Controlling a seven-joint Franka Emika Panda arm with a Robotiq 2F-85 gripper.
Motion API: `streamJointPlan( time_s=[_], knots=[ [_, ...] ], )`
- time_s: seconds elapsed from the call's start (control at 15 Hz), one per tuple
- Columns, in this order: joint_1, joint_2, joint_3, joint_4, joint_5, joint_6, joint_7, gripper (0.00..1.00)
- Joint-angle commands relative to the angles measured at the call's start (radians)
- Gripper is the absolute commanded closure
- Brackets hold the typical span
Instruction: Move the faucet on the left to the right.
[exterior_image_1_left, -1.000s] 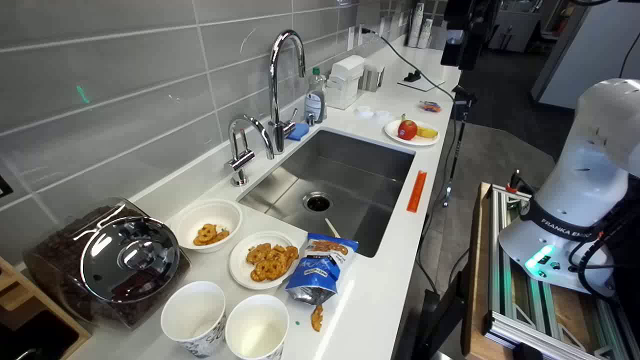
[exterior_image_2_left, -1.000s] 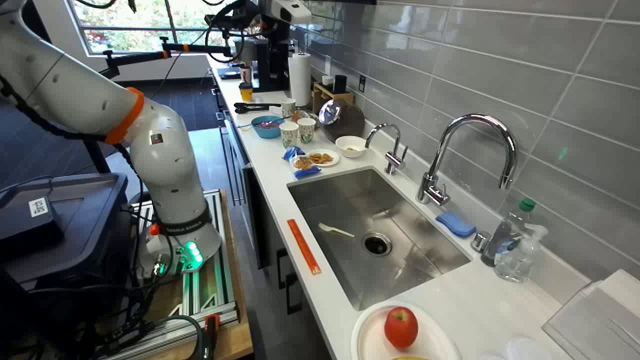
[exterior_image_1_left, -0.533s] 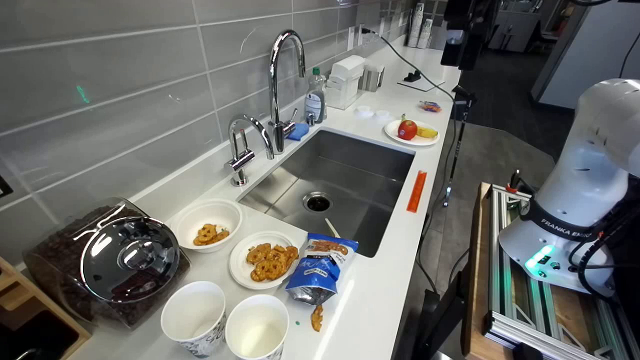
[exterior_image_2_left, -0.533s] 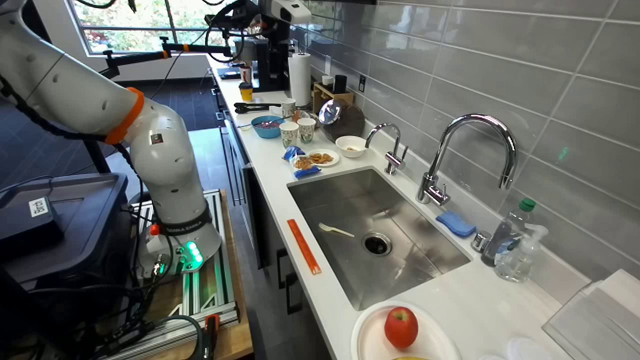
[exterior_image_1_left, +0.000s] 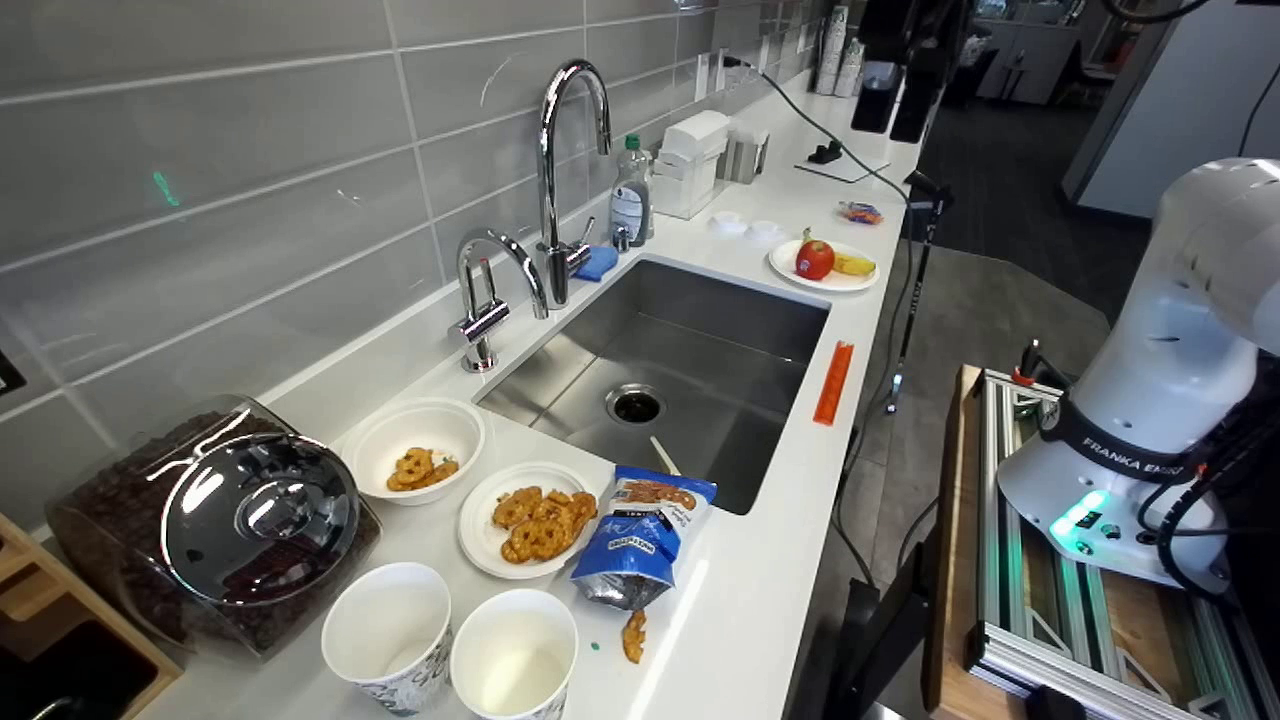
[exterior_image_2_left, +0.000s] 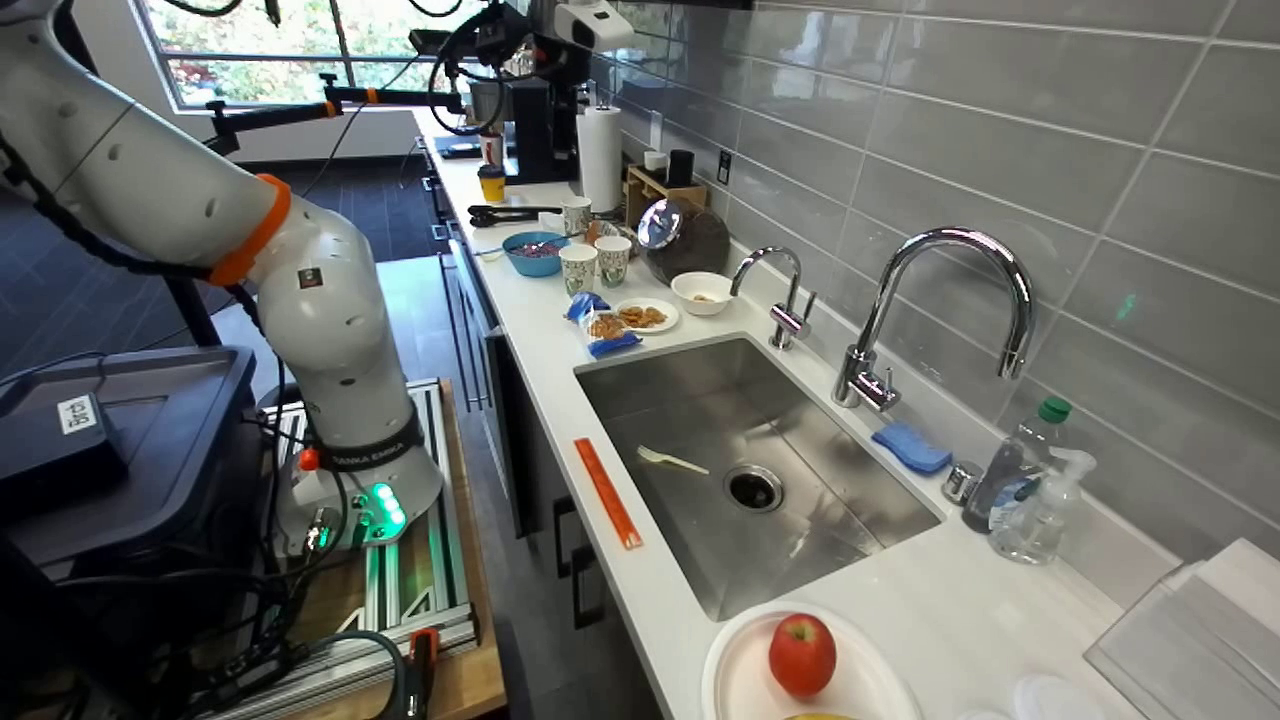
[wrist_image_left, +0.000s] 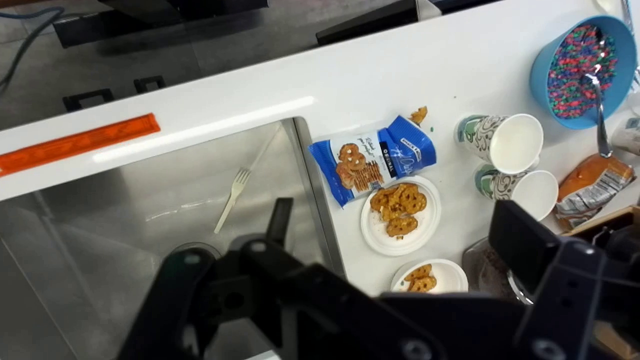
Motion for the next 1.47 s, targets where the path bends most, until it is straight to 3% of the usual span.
streamJointPlan(
  time_s=[0.0,0.07,0.13,0.2,0.4,0.8,0.93,1.4],
  knots=[
    [-0.020,0.122,0.020,0.030,0.011,0.120,-0.038,0.00],
    [-0.018,0.162,0.026,0.039,0.004,0.164,-0.043,0.00],
    [-0.022,0.198,0.035,0.044,-0.020,0.214,-0.045,0.25],
    [-0.018,0.241,0.037,0.055,-0.030,0.256,-0.056,0.25],
    [-0.016,0.371,0.052,0.094,-0.079,0.411,-0.056,0.50],
    [-0.031,0.603,0.075,0.199,-0.322,0.682,0.022,0.96],
    [-0.024,0.668,0.068,0.237,-0.394,0.727,0.050,1.00],
    [0.027,0.859,0.014,0.370,-0.634,0.824,0.205,1.00]
  ],
)
